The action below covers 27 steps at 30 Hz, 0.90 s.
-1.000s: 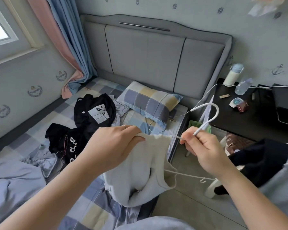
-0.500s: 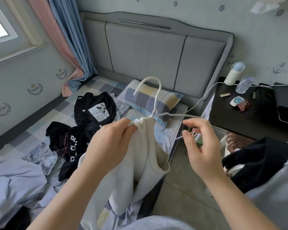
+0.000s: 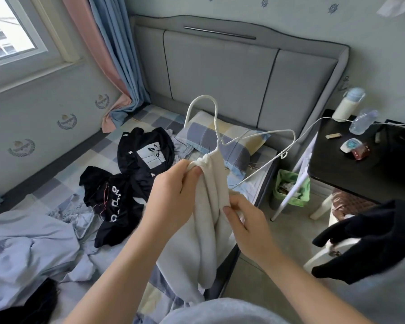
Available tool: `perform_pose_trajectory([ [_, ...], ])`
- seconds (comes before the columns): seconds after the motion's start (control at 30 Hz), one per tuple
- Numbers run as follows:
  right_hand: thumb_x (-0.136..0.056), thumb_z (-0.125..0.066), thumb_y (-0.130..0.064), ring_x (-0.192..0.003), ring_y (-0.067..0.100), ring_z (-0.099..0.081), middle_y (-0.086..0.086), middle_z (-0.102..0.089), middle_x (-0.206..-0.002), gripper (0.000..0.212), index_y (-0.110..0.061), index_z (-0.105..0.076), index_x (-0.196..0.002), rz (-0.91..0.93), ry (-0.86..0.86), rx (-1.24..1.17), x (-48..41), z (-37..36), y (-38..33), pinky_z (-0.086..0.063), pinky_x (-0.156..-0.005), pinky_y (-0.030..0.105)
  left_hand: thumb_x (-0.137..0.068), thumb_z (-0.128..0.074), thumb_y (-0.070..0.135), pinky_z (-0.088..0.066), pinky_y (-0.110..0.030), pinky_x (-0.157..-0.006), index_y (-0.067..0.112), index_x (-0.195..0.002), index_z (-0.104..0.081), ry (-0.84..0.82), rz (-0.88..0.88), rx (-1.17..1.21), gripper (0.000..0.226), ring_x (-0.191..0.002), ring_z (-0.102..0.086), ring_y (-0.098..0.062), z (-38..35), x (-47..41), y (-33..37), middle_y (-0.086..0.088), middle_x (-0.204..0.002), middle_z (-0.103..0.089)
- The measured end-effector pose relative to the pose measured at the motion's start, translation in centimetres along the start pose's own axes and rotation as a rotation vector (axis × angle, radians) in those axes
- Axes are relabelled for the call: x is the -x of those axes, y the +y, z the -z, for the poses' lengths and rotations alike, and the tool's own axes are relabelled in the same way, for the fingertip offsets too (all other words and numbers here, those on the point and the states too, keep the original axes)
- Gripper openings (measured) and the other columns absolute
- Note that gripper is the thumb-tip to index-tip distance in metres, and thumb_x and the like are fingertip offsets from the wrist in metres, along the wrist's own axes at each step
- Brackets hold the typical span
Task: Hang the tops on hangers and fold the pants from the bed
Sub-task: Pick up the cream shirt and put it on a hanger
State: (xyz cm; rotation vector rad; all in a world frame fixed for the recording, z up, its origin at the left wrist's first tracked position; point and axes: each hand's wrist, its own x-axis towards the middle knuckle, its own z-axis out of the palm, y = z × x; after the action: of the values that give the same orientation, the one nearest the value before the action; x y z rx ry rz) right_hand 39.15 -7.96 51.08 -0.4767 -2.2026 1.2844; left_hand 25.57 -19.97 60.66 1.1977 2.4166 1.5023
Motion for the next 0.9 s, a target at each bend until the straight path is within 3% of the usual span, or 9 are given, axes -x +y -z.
perform_pose_trajectory([
  [0.13, -0.101, -0.052, -0.034, -0.099, 0.012, -0.065, -0.007, -0.065, -0.109, 0.019, -0.024, -0.054, -0.117, -0.255, -0.238, -0.014, 1.2, -1.0, 3.4, -0.053, -0.084, 0.029, -0.101, -0.055, 0.021, -0.028, -0.021, -0.05, 0.027, -0.061, -0.03, -0.017, 0.036, 0.016, 0.047, -0.052, -0.032, -0.008, -0.1, 0.0, -0.3, 0.014, -0.053, -0.04],
  [0.23, -0.1, -0.058, -0.03, -0.095, 0.014, -0.064, -0.016, -0.066, -0.104, 0.013, -0.03, -0.059, -0.113, -0.346, -0.314, 0.144, 1.9, -1.2, 6.2, -0.048, -0.075, 0.012, -0.101, -0.055, 0.022, -0.027, -0.021, -0.05, 0.019, -0.063, -0.031, -0.012, 0.033, 0.028, 0.045, -0.052, -0.029, -0.008, 0.3, 0.0, -0.5, 0.011, -0.055, -0.035],
  [0.3, -0.098, -0.061, -0.024, -0.1, 0.015, -0.061, -0.016, -0.063, -0.114, 0.023, -0.024, -0.064, -0.121, -0.305, -0.307, 0.278, 2.1, -0.9, 7.8, -0.042, -0.084, 0.007, -0.101, -0.055, 0.02, -0.025, -0.021, -0.049, 0.013, -0.065, -0.03, -0.015, 0.02, 0.035, 0.044, -0.053, -0.027, -0.007, 0.8, 0.0, -0.7, 0.01, -0.056, -0.031],
  [0.33, -0.098, -0.061, -0.023, -0.103, 0.019, -0.061, -0.011, -0.063, -0.115, 0.026, -0.02, -0.064, -0.124, -0.271, -0.309, 0.387, 1.9, -0.7, 8.5, -0.043, -0.094, 0.017, -0.1, -0.056, 0.019, -0.024, -0.02, -0.048, 0.011, -0.066, -0.03, -0.019, 0.016, 0.041, 0.044, -0.052, -0.026, -0.007, 1.2, 0.1, -0.9, 0.01, -0.056, -0.029],
  [0.43, -0.099, -0.056, -0.027, -0.115, 0.015, -0.058, -0.015, -0.062, -0.104, 0.023, -0.027, -0.062, -0.121, -0.243, -0.285, 0.615, 1.5, 0.7, 9.9, -0.015, -0.119, 0.04, -0.1, -0.057, 0.013, -0.021, -0.017, -0.046, 0.006, -0.066, -0.031, -0.045, 0.015, 0.056, 0.043, -0.051, -0.025, -0.006, 2.5, 0.4, -1.8, 0.012, -0.055, -0.027],
  [0.53, -0.101, -0.054, -0.029, -0.129, 0.008, -0.051, -0.018, -0.065, -0.119, 0.023, -0.03, -0.063, -0.122, -0.198, -0.277, 0.722, 1.0, 3.1, 10.6, 0.004, -0.119, 0.047, -0.101, -0.058, 0.016, -0.02, -0.018, -0.044, 0.008, -0.065, -0.033, -0.103, 0.006, 0.017, 0.045, -0.049, -0.024, -0.006, 4.0, 0.6, -2.8, 0.012, -0.054, -0.026],
  [0.77, -0.1, -0.058, -0.028, -0.122, 0.007, -0.051, -0.018, -0.061, -0.101, 0.01, -0.024, -0.067, -0.101, -0.135, -0.228, 0.804, -2.0, 9.5, 9.1, 0.0, -0.118, 0.041, -0.099, -0.057, 0.025, -0.023, -0.022, -0.046, 0.013, -0.065, -0.038, -0.287, 0.049, -0.094, 0.041, -0.052, -0.026, -0.006, 6.9, 0.9, -4.6, 0.008, -0.057, -0.029],
  [0.83, -0.099, -0.059, -0.019, -0.114, 0.014, -0.056, -0.016, -0.058, -0.092, 0.01, -0.019, -0.065, -0.091, -0.106, -0.205, 0.775, -2.9, 10.6, 7.8, -0.015, -0.115, 0.042, -0.099, -0.057, 0.027, -0.024, -0.022, -0.046, 0.012, -0.066, -0.04, -0.31, 0.07, -0.156, 0.04, -0.05, -0.028, -0.006, 7.2, 0.9, -5.1, 0.008, -0.056, -0.031],
  [0.9, -0.093, -0.062, -0.004, -0.104, 0.026, -0.061, -0.01, -0.063, -0.09, 0.011, -0.012, -0.069, -0.089, -0.037, -0.183, 0.708, -3.8, 11.6, 6.0, -0.035, -0.1, 0.043, -0.099, -0.056, 0.029, -0.026, -0.022, -0.046, 0.011, -0.065, -0.041, -0.315, 0.088, -0.219, 0.041, -0.048, -0.03, -0.008, 7.1, 0.9, -5.3, 0.008, -0.053, -0.033],
])
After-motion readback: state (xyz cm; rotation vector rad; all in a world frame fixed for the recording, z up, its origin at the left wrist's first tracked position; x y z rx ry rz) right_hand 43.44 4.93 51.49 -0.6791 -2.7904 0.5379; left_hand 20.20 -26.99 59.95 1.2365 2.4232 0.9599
